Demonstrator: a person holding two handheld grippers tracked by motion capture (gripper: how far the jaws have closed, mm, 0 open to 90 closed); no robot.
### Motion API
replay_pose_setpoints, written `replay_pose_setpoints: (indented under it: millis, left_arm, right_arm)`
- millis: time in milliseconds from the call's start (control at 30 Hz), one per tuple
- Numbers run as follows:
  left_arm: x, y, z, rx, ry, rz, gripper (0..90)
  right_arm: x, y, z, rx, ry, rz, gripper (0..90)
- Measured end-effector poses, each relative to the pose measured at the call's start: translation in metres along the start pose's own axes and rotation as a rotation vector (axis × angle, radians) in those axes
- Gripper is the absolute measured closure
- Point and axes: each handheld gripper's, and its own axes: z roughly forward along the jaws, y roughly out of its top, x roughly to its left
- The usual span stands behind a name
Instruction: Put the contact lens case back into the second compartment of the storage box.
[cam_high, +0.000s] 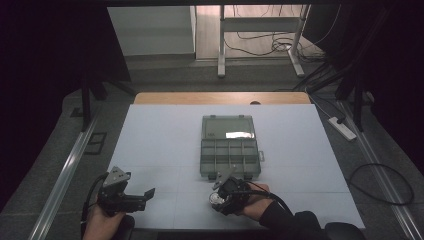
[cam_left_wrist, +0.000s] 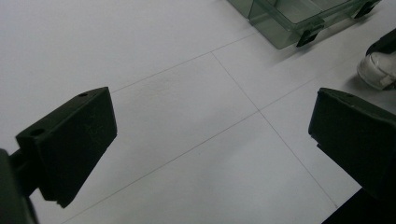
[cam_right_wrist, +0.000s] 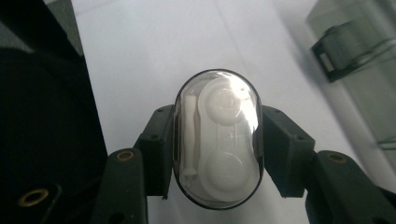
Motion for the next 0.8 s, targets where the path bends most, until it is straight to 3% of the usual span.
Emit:
replay_pose_setpoints:
  millis: [233, 800]
  left_arm:
    - [0.0, 0.0, 0.0, 0.0, 0.001, -0.001, 1.1]
    - [0.0, 0.0, 0.0, 0.0, 0.0, -0.003, 1.1]
  right_arm:
    - [-0.012, 0.004, -0.011, -0.047, -0.005, 0.055, 49.2]
    - [-0.042, 0.013, -0.024, -0.14, -0.071, 0.164, 49.2]
